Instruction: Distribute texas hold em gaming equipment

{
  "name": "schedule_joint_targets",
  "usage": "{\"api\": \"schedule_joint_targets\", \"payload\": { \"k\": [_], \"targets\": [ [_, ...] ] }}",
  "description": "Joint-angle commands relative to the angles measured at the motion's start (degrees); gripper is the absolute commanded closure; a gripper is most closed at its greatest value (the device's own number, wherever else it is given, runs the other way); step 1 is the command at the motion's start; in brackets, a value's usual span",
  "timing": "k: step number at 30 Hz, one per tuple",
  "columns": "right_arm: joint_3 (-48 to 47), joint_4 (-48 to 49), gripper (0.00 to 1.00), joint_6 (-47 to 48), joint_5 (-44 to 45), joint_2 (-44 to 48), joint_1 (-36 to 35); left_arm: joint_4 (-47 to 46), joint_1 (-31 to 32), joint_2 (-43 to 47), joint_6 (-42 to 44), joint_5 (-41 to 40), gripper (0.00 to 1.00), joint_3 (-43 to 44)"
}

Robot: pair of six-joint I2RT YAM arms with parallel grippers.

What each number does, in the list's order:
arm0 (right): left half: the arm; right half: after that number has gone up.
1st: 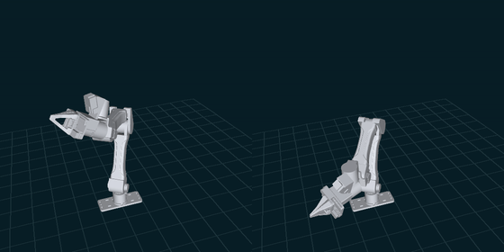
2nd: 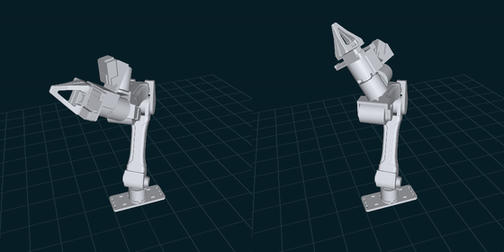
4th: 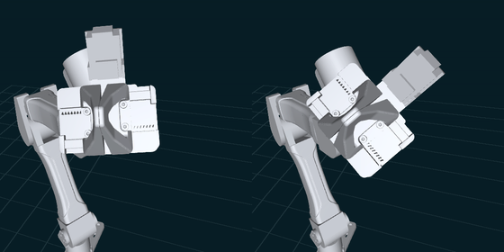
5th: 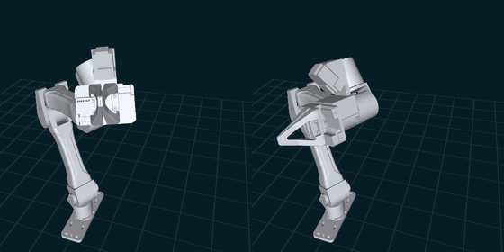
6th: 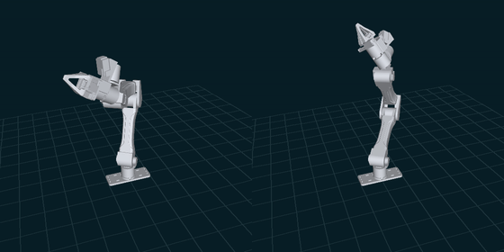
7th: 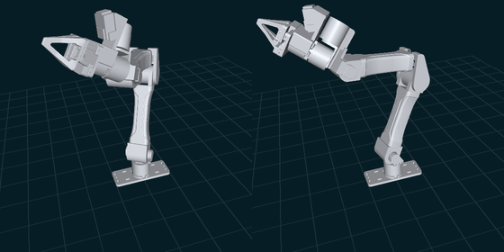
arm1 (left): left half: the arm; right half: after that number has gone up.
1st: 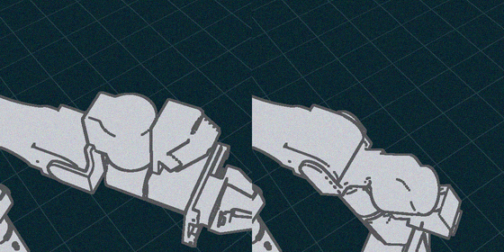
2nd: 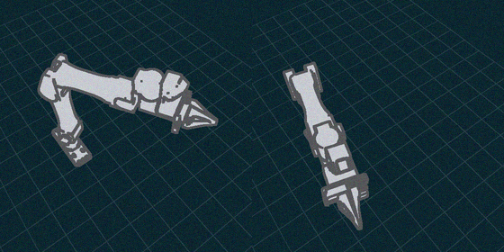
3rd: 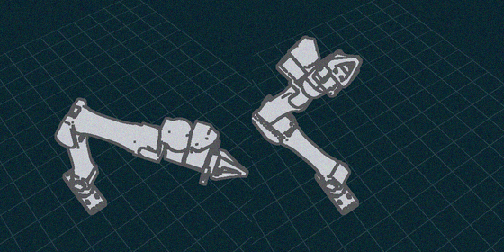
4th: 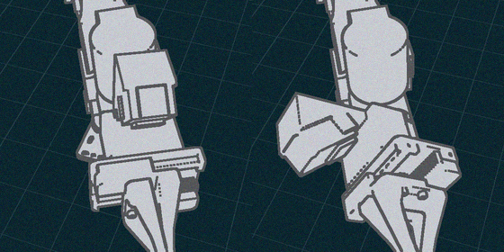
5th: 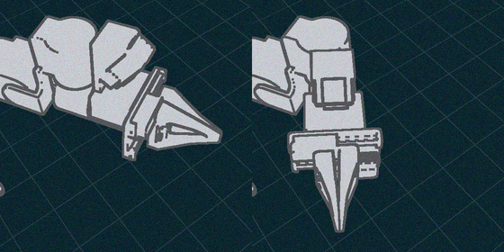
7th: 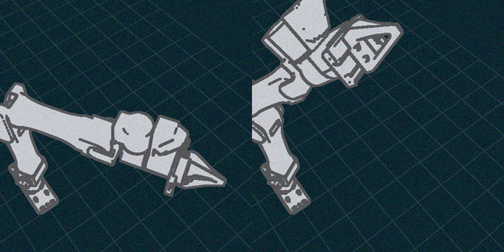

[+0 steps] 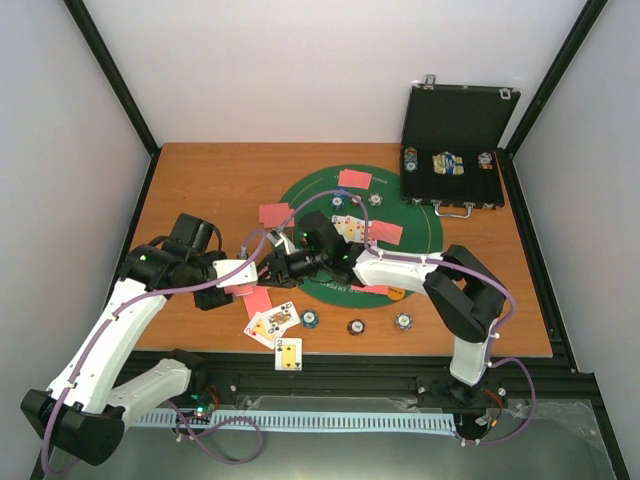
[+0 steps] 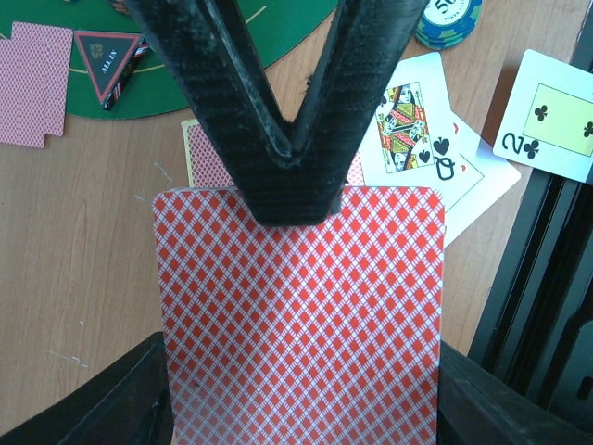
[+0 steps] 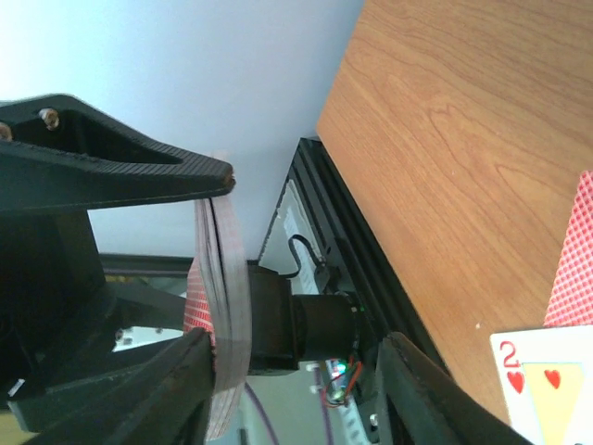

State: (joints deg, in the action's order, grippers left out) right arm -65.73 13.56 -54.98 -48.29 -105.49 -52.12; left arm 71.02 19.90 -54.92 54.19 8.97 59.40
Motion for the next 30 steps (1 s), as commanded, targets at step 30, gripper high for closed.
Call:
{"api": "schedule_joint_targets", "payload": {
  "k": [30],
  "targets": [
    [-7.01,16.57,0.35,-14.19,-4.13,-12.78,-3.69,-0.68,-0.13,-0.75,-0.69,0.92,0.73,2.84]
  ]
}}
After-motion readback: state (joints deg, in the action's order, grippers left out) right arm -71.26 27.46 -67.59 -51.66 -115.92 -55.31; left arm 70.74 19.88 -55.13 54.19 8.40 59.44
